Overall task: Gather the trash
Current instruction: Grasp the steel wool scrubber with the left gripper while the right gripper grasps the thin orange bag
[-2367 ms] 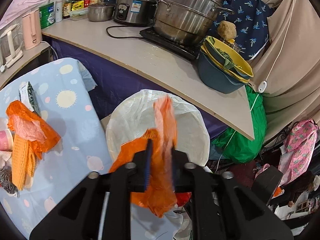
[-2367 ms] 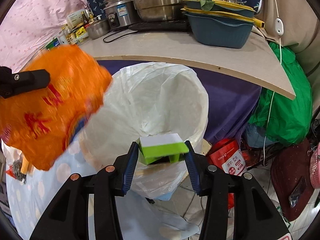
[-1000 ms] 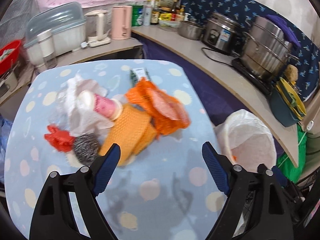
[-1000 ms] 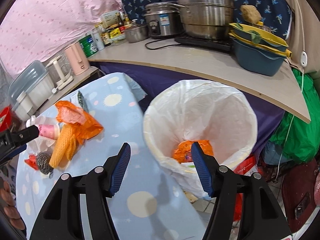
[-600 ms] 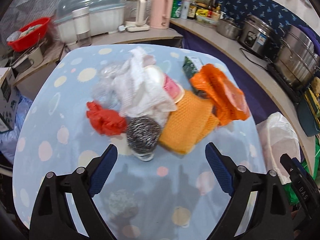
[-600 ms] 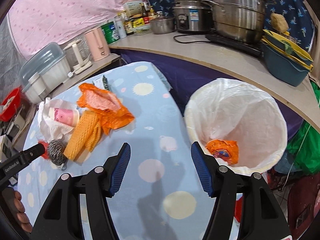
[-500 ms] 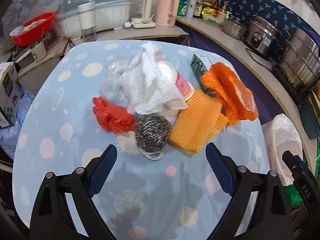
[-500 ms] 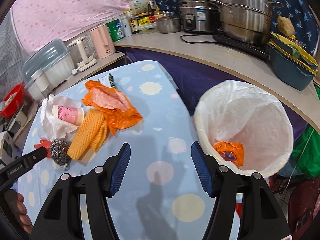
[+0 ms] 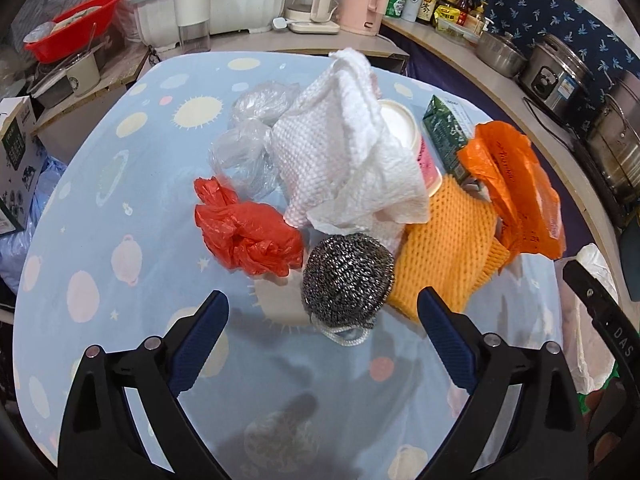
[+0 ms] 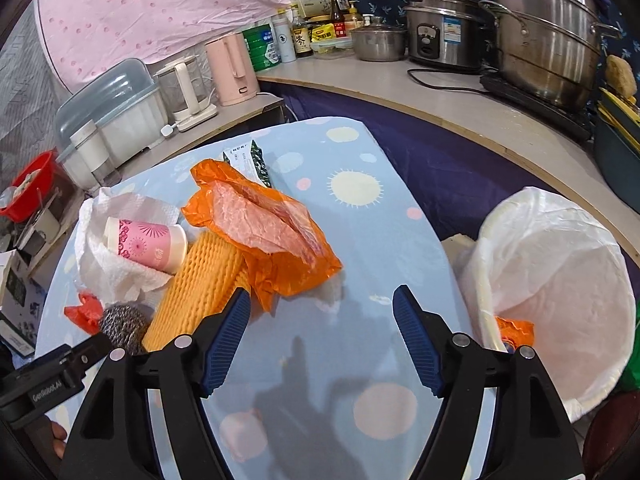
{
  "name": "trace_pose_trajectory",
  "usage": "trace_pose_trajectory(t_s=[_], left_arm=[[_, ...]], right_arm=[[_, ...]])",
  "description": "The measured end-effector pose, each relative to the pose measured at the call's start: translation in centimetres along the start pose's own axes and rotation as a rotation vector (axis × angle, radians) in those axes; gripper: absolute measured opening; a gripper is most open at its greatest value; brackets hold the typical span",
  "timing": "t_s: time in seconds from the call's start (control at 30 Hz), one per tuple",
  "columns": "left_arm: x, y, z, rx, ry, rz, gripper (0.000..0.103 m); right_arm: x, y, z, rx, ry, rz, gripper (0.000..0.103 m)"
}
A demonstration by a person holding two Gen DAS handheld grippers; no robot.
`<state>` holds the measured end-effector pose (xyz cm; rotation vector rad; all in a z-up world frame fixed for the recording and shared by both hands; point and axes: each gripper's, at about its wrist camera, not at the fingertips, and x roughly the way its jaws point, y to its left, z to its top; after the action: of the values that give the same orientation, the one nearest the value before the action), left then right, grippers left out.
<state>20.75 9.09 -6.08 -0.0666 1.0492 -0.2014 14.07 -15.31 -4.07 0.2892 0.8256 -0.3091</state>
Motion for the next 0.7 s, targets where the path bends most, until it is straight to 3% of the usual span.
trace_pose_trajectory(t_s=[0.47, 0.63, 0.7], left_arm=[[3.7, -0.1, 1.1, 0.003, 0.043, -0.003, 0.09], [4.1, -0.6, 1.3, 0.021, 0.056, -0.028, 0.075], [4.1, -0.7, 1.3, 0.024, 0.06, -0.041, 0.069]], right_arm=[[5.8, 1.5, 2.7, -0.034, 0.024, 0.021, 0.071], [6.6, 1.6, 3.1, -0.047, 0.029, 0.039, 0.07], [6.6, 1.7, 3.1, -0.05, 0.03, 0.053, 0.061]])
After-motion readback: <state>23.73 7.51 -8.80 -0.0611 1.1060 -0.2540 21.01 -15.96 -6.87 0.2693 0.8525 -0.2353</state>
